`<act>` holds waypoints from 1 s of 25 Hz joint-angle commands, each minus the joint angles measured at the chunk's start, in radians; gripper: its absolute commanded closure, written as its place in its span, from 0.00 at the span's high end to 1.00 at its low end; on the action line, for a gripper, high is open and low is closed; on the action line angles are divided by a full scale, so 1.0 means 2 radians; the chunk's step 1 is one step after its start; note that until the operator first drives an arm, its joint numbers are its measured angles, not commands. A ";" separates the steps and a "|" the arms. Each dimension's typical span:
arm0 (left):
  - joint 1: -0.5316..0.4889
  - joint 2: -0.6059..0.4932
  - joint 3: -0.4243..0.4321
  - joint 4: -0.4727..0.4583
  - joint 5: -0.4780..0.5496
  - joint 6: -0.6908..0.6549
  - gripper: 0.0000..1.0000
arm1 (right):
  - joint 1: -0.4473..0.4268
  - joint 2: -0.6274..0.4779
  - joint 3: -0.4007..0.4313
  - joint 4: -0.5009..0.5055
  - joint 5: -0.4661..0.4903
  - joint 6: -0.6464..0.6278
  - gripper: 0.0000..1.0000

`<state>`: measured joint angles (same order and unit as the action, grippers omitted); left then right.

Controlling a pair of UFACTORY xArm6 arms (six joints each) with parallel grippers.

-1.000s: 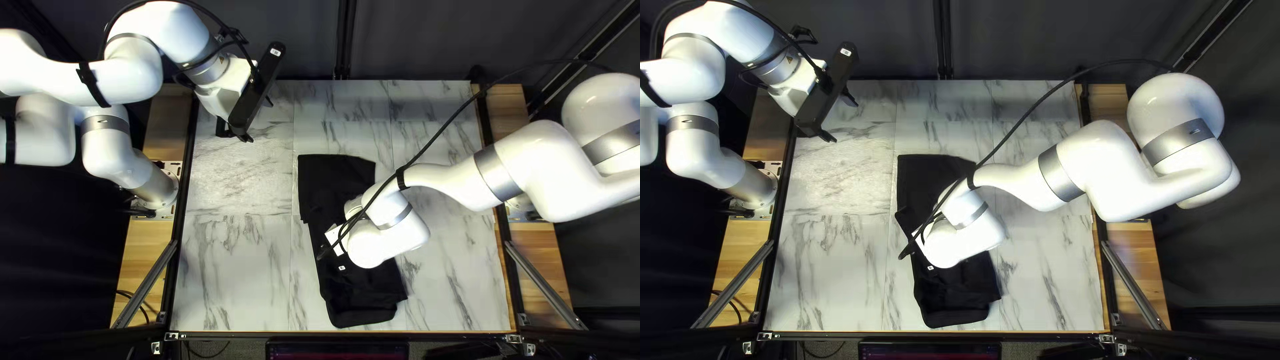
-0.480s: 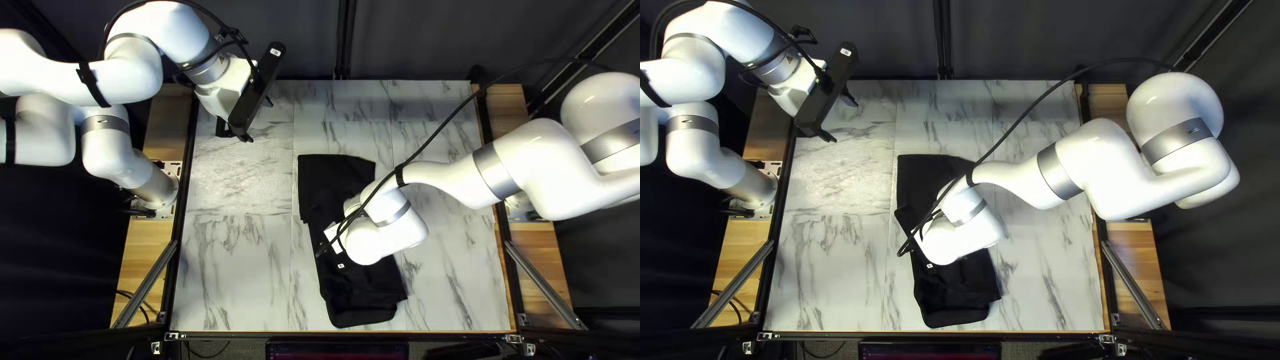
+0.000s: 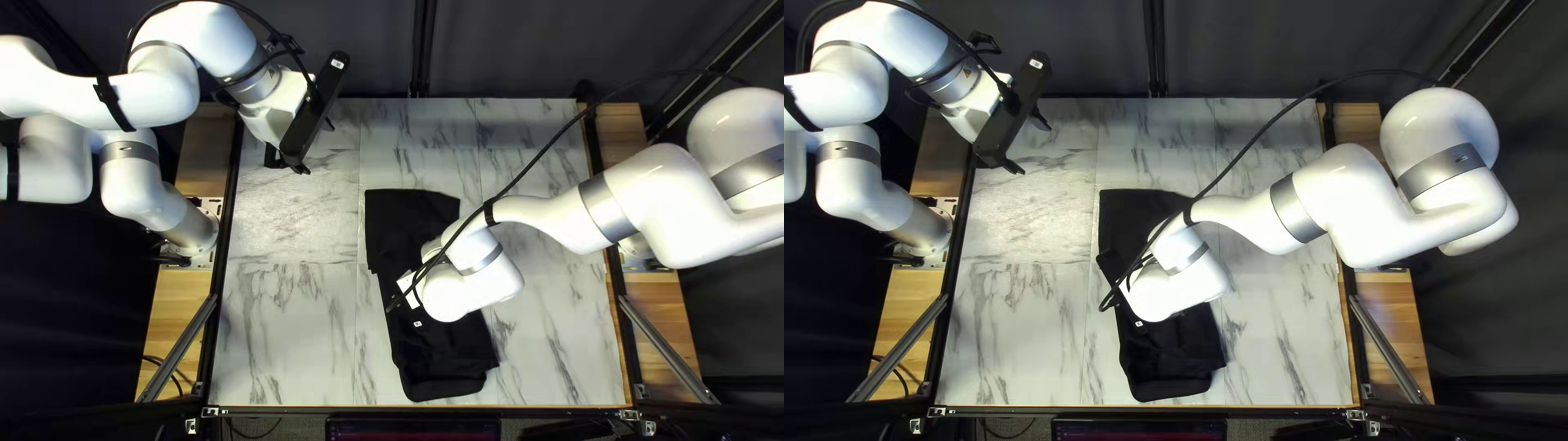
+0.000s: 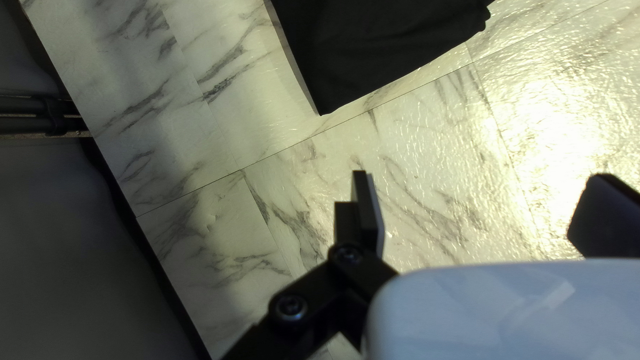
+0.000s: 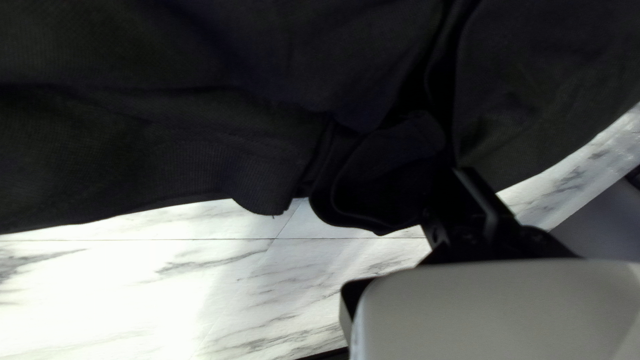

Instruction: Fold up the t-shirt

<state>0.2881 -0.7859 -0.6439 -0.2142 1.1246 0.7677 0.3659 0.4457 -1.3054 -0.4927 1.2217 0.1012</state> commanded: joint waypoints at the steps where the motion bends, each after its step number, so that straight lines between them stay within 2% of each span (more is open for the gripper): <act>1: 0.000 0.000 0.000 0.000 0.000 0.000 1.00 | 0.004 -0.001 -0.011 -0.002 0.014 -0.002 0.00; 3: 0.000 0.000 0.000 0.000 0.000 0.000 1.00 | 0.005 0.000 -0.012 -0.003 0.016 -0.001 0.00; 4: 0.000 0.000 0.000 0.000 0.000 0.000 1.00 | 0.005 0.000 -0.011 -0.003 0.015 -0.001 0.37; 6: 0.000 0.000 0.000 0.000 0.000 0.000 1.00 | 0.004 0.002 -0.004 -0.002 0.007 0.001 0.87; 8: 0.000 0.000 0.000 0.000 0.000 0.000 1.00 | 0.002 0.002 0.003 0.000 -0.003 0.002 1.00; 13: 0.000 0.000 0.000 0.000 0.000 0.000 1.00 | -0.003 0.003 0.005 0.006 -0.008 -0.003 1.00; 15: 0.000 0.000 0.000 0.000 0.000 0.000 1.00 | -0.003 0.003 0.006 0.007 -0.009 -0.004 0.91; 17: 0.000 0.000 0.000 0.000 0.000 0.000 1.00 | -0.004 0.004 0.008 0.007 -0.012 -0.003 0.78; 18: 0.000 0.000 0.000 0.000 0.000 0.000 1.00 | -0.005 0.005 0.010 0.007 -0.014 -0.003 0.66; 19: 0.000 0.000 0.000 0.000 0.000 0.000 1.00 | -0.006 0.005 0.012 0.008 -0.016 -0.002 0.49; 21: 0.000 0.000 0.000 0.000 0.000 0.000 1.00 | -0.007 0.005 0.015 0.008 -0.020 -0.002 0.04; 22: 0.000 0.000 0.000 0.000 0.000 0.000 1.00 | -0.008 0.005 0.015 0.009 -0.020 -0.003 0.00; 25: 0.000 0.000 0.000 0.000 0.000 0.000 1.00 | -0.008 0.005 0.017 0.010 -0.021 -0.003 0.00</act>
<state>0.2881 -0.7859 -0.6439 -0.2142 1.1246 0.7677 0.3502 0.4558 -1.2747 -0.4737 1.1809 0.0955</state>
